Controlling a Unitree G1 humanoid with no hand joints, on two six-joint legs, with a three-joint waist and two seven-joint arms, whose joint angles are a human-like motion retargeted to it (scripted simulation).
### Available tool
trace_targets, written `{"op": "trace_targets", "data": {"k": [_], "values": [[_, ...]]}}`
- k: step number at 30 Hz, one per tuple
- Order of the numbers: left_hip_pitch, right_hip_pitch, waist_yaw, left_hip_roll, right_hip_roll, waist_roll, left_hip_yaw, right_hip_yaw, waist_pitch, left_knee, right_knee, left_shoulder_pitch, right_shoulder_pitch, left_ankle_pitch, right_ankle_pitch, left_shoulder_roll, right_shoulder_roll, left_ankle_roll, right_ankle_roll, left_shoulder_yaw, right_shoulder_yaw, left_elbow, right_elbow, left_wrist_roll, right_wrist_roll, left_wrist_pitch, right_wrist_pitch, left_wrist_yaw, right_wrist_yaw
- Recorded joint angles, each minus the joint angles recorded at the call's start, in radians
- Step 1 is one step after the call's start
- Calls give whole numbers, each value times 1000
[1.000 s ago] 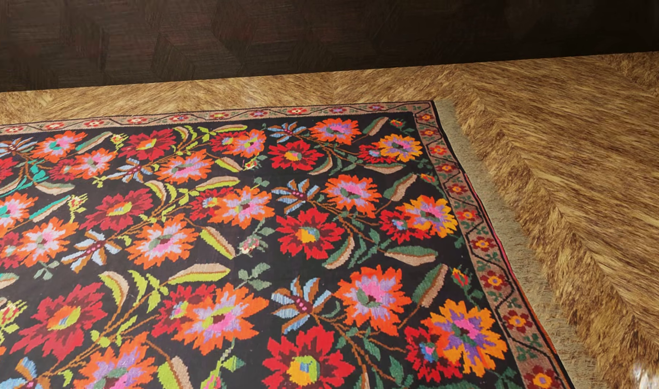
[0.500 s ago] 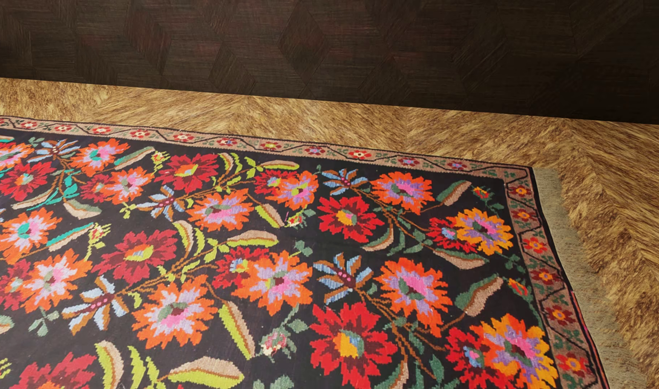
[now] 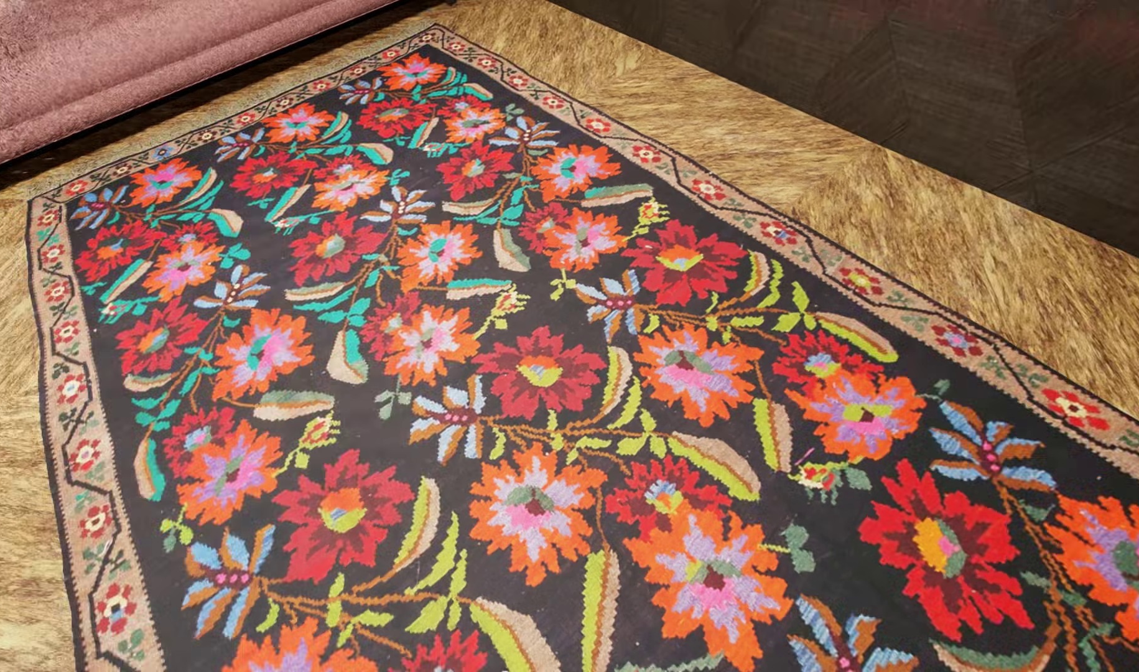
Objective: Walk to the sofa
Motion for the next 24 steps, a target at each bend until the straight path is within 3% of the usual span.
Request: {"op": "trace_targets", "data": {"k": [3, 4, 5, 6, 7, 9, 11, 13, 14, 17, 20, 22, 24], "values": [[-119, 133, 87, 31, 51, -25, 0, 0, -15, -175, -52, 74, -43, -177, -76, 28, -4, 0, 0, -57, 4, 78, -63, 0, 0, 0, 0, 0, 0], [-151, 155, 134, 51, 53, -37, 0, 0, -8, -181, -44, 93, -75, -175, -100, 38, -10, 0, 0, -87, 32, 110, -78, 0, 0, 0, 0, 0, 0], [-202, 175, 177, 63, 41, -53, 0, 0, -1, -141, -28, 120, -103, -18, -105, 43, -21, 0, 0, -76, 36, 127, -97, 0, 0, 0, 0, 0, 0], [-245, 217, 211, 56, 27, -76, 0, 0, 17, -48, -24, 126, -121, 112, -71, 48, -25, 0, 0, -111, 41, 165, -94, 0, 0, 0, 0, 0, 0], [-264, 241, 228, 31, 13, -97, 0, 0, 22, 14, -10, 118, -117, 145, 4, 46, -24, 0, 0, -140, 17, 206, -93, 0, 0, 0, 0, 0, 0], [-200, 142, 228, -27, -4, -117, 0, 0, -9, 47, 154, 130, -83, 28, 208, 41, -18, 0, 0, -155, 16, 219, -50, 0, 0, 0, 0, 0, 0], [-66, -19, 107, -106, 34, -135, 0, 0, 7, 22, 448, 126, -66, -87, 176, 42, -10, 0, 0, -134, 40, 160, -14, 0, 0, 0, 0, 0, 0], [147, -217, 0, -185, 86, -134, 0, 0, 29, -96, 670, 45, -14, -166, 40, 47, 1, 0, 0, -143, 68, 98, 6, 0, 0, 0, 0, 0, 0], [266, -314, -50, -204, 118, -132, 0, 0, 42, -162, 678, 10, 11, -229, -17, 50, -1, 0, 0, -89, 99, 47, 15, 0, 0, 0, 0, 0, 0], [531, -552, -211, -172, 165, -121, 0, 0, 32, -281, 374, -93, 89, -396, -14, 72, -1, 0, 0, 114, 167, -134, 63, 0, 0, 0, 0, 0, 0], [728, -635, -290, -137, 157, -126, 0, 0, -16, -334, -113, -219, 161, -520, 59, 96, 4, 0, 0, 232, 181, -268, 84, 0, 0, 0, 0, 0, 0], [812, -676, -364, -64, 140, -124, 0, 0, -29, -311, -88, -249, 187, -485, 39, 104, 1, 0, 0, 293, 181, -322, 93, 0, 0, 0, 0, 0, 0], [814, -734, -376, 49, 198, -61, 0, 0, -17, -133, 182, -217, 162, -266, 128, 66, 5, 0, 0, 312, 217, -289, 173, 0, 0, 0, 0, 0, 0]]}}
